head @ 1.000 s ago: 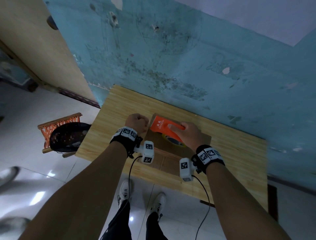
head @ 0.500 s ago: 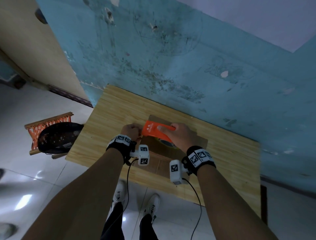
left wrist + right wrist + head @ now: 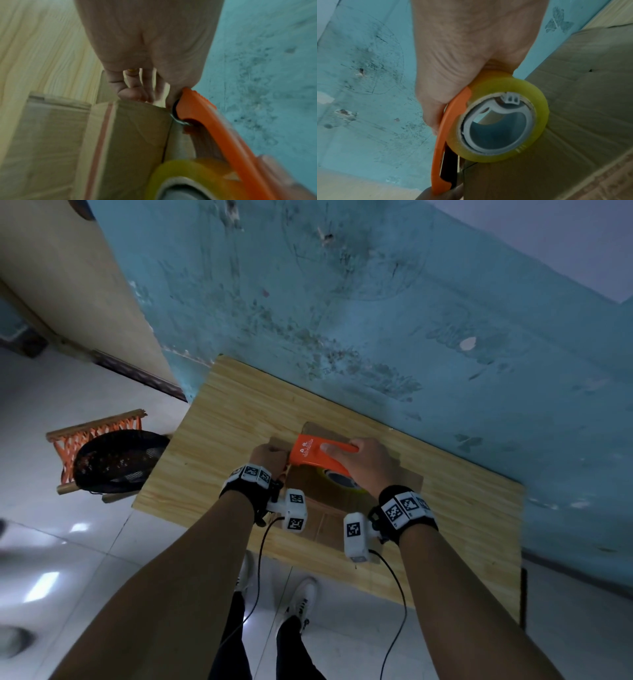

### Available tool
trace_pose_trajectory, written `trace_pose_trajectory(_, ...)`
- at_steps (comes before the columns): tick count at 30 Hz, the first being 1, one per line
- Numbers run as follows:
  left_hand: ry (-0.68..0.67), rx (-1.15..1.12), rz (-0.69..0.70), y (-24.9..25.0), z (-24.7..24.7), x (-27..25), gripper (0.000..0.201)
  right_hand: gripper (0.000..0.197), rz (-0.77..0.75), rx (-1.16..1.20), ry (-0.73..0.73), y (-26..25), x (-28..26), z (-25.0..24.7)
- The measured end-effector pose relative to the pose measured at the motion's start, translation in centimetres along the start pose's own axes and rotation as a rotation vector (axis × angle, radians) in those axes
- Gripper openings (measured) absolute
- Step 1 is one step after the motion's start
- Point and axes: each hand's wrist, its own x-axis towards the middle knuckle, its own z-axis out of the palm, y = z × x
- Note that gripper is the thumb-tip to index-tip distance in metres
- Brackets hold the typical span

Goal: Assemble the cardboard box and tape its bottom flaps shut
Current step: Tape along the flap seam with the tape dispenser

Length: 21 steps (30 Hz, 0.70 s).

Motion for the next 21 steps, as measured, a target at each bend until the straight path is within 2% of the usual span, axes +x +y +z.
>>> trace_pose_trajectory(3, -0.019, 0.094, -0.019, -1.1, -0.6, 0.1, 0.027, 0.055, 0.006, 0.013, 0.009, 0.0, 0.0, -0.1)
trace_pose_trajectory(5, 0.008, 0.158, 0.032, -2.3, -0.7, 0.3, 0.023, 0.056, 0.007, 0.026, 0.009, 0.0, 0.1, 0.0)
trace_pose_trajectory(8, 0.032, -0.014, 0.226, -2.7, -0.5, -0.5, 0.006, 0.06, 0.009, 0.026, 0.012, -0.2, 0.0, -0.1)
trace_pose_trajectory(10, -0.005, -0.114, 0.29, -2.7, -0.2, -1.2, 0.021, 0.06, 0.005, 0.027, 0.008, -0.2, 0.0, -0.1)
trace_pose_trajectory(13, -0.03, -0.211, 0.248, -4.1, 0.5, -0.9, 0.022, 0.056, 0.006, 0.011, 0.003, -0.3, 0.0, -0.2)
trace_pose_trajectory(16, -0.072, -0.202, 0.23, -6.1, 1.1, 1.1, 0.019, 0.054, -0.002, 0.001, 0.006, -0.3, -0.1, -0.2)
trace_pose_trajectory(18, -0.069, -0.22, 0.237, -4.2, 0.5, -0.9, 0.018, 0.055, 0.0, 0.005, 0.0, -0.3, -0.2, -0.2)
trace_pose_trajectory(21, -0.108, -0.313, 0.239, -1.8, -0.1, -4.0, 0.031, 0.054, -0.011, -0.005, 0.009, -0.2, 0.0, -0.2)
